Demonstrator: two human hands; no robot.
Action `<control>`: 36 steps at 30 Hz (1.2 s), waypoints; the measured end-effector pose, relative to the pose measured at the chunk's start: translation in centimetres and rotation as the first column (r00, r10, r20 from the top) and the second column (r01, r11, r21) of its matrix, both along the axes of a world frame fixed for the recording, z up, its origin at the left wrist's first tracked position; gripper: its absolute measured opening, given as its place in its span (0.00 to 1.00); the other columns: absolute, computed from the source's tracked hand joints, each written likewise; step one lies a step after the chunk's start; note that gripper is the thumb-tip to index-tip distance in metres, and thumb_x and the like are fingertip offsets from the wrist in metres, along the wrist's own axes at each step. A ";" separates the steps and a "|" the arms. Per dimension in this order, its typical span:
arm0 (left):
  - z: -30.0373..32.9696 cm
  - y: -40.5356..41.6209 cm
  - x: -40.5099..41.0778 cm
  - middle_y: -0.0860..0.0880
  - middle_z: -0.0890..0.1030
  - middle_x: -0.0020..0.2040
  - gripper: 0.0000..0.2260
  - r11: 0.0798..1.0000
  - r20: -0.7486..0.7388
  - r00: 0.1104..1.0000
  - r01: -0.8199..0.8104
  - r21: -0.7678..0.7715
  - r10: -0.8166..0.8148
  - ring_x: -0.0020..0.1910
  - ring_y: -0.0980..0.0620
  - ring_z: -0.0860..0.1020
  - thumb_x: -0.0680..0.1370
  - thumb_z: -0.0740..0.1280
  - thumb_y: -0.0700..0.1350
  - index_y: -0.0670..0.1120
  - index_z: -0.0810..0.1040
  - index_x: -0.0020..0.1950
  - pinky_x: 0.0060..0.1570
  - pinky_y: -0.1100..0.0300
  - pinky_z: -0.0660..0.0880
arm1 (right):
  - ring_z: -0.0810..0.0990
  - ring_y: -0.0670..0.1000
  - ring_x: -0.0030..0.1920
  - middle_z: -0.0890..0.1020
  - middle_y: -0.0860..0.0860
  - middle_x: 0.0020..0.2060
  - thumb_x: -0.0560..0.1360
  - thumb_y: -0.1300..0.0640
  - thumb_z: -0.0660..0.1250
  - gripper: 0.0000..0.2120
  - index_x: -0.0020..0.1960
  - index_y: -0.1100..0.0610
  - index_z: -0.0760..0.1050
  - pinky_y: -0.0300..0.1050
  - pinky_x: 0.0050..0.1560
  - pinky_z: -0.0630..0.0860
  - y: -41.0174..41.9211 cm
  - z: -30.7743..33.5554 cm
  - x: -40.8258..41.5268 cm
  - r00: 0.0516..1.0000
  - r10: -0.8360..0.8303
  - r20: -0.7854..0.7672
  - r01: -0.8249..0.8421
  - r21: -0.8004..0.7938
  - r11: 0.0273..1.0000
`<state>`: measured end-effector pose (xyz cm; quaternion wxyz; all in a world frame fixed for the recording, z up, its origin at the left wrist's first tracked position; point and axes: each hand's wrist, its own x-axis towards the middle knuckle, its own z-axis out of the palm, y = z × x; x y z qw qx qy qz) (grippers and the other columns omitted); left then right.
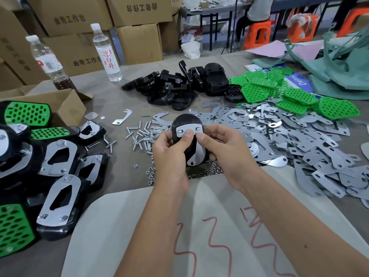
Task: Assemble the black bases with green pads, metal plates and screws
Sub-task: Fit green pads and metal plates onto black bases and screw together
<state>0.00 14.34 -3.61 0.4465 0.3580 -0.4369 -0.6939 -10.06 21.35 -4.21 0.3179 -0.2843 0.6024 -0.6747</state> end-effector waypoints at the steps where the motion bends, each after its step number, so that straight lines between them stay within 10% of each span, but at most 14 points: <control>1: 0.0 0.0 0.0 0.43 0.84 0.45 0.05 1.000 -0.004 1.000 0.009 0.007 -0.009 0.43 0.46 0.83 0.77 0.75 0.38 0.40 0.80 0.50 0.53 0.44 0.80 | 0.78 0.43 0.36 0.84 0.50 0.43 0.77 0.55 0.76 0.04 0.50 0.53 0.83 0.37 0.35 0.72 0.0 0.0 -0.1 1.000 -0.013 -0.024 0.013 0.012 1.000; 6: 0.3 -0.1 0.2 0.40 0.84 0.46 0.05 0.997 -0.041 0.999 0.030 0.067 -0.027 0.44 0.44 0.82 0.77 0.74 0.37 0.40 0.80 0.50 0.50 0.44 0.81 | 0.83 0.55 0.45 0.86 0.57 0.49 0.78 0.52 0.74 0.07 0.53 0.54 0.82 0.51 0.46 0.80 0.1 0.1 -0.1 0.996 0.011 -0.085 -0.006 0.056 0.998; 11: 0.5 -0.5 0.5 0.43 0.84 0.39 0.03 0.989 -0.134 0.991 0.033 0.144 -0.013 0.37 0.44 0.82 0.79 0.72 0.38 0.41 0.79 0.47 0.34 0.51 0.81 | 0.79 0.45 0.32 0.82 0.51 0.35 0.81 0.49 0.70 0.14 0.47 0.59 0.82 0.37 0.34 0.75 0.5 0.4 -0.6 0.931 0.278 -0.235 -0.225 0.230 0.947; 23: 0.6 -0.3 0.6 0.36 0.81 0.50 0.05 0.995 -0.147 0.987 0.067 0.072 -0.056 0.42 0.36 0.79 0.80 0.71 0.41 0.42 0.77 0.52 0.31 0.48 0.77 | 0.73 0.40 0.28 0.80 0.43 0.29 0.83 0.53 0.67 0.13 0.40 0.52 0.78 0.31 0.32 0.68 1.0 0.8 -1.3 0.862 0.467 -0.197 -0.425 0.220 0.878; 36: 0.9 -0.7 0.4 0.49 0.84 0.33 0.06 0.991 -0.159 0.987 0.024 0.132 -0.003 0.29 0.52 0.83 0.79 0.71 0.38 0.43 0.79 0.43 0.28 0.58 0.78 | 0.69 0.52 0.34 0.76 0.56 0.32 0.81 0.49 0.70 0.21 0.42 0.68 0.76 0.50 0.39 0.66 1.0 0.7 -0.1 0.917 0.307 -0.254 -0.269 0.174 0.947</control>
